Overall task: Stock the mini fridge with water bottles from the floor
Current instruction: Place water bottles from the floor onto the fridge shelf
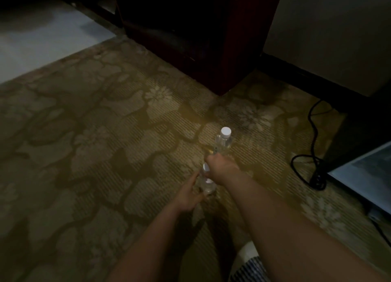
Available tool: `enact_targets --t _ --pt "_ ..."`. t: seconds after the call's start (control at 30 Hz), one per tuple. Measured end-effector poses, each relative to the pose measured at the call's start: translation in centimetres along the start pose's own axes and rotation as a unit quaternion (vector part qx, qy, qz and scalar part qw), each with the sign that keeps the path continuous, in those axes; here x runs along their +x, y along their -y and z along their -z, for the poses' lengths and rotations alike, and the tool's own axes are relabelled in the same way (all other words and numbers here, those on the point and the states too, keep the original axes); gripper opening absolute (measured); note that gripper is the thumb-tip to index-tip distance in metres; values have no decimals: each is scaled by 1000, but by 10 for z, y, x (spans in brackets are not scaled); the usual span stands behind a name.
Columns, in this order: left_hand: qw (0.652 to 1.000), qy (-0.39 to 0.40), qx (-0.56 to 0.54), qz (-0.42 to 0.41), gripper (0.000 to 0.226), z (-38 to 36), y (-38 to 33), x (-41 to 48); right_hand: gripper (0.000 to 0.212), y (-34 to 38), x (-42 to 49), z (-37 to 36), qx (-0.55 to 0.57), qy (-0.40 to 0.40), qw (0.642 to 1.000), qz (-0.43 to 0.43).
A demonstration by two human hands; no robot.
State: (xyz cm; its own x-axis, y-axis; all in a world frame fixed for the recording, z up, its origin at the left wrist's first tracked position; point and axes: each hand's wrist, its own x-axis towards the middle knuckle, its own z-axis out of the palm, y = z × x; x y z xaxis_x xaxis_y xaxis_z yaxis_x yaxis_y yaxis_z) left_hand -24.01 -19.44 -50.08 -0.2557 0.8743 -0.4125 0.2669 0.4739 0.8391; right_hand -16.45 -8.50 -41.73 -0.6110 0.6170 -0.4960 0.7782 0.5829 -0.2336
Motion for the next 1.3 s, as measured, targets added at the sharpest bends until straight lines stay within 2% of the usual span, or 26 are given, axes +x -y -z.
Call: enact_targets --t 0.13,0.3,0.4,0.5,0.6,0.73,0.97,1.07,1.17,1.3 --pt "1000 -9 -24 -6 67 10 -2 -9 34 1 -9 23 -4 52 996 71" --pt "998 -1 -49 -37 52 31 -34 -23 35 17 -30 68 -10 101 989 111" --pt "996 -11 -51 -77 48 40 -55 -35 26 25 -48 95 -2 102 986 134" --pt "993 -20 -46 -107 46 46 -81 -48 38 24 -77 122 15 83 987 137" --pt "992 -11 -42 -121 46 47 -109 -59 42 14 -105 142 39 44 989 137" --pt "986 -27 -38 -160 49 36 -157 -72 28 -11 -142 162 104 -39 984 139" --pt "974 -12 -40 -224 39 -6 -241 -89 25 -65 -207 180 233 -217 941 118" --pt "970 -9 -16 -242 46 -29 -272 -93 24 -92 -233 182 243 -289 920 107" --pt "963 14 27 -268 52 -59 -304 -96 16 -125 -263 186 261 -323 906 83" --pt "958 33 78 -274 57 -97 -335 -94 24 -164 -285 187 242 -347 906 22"
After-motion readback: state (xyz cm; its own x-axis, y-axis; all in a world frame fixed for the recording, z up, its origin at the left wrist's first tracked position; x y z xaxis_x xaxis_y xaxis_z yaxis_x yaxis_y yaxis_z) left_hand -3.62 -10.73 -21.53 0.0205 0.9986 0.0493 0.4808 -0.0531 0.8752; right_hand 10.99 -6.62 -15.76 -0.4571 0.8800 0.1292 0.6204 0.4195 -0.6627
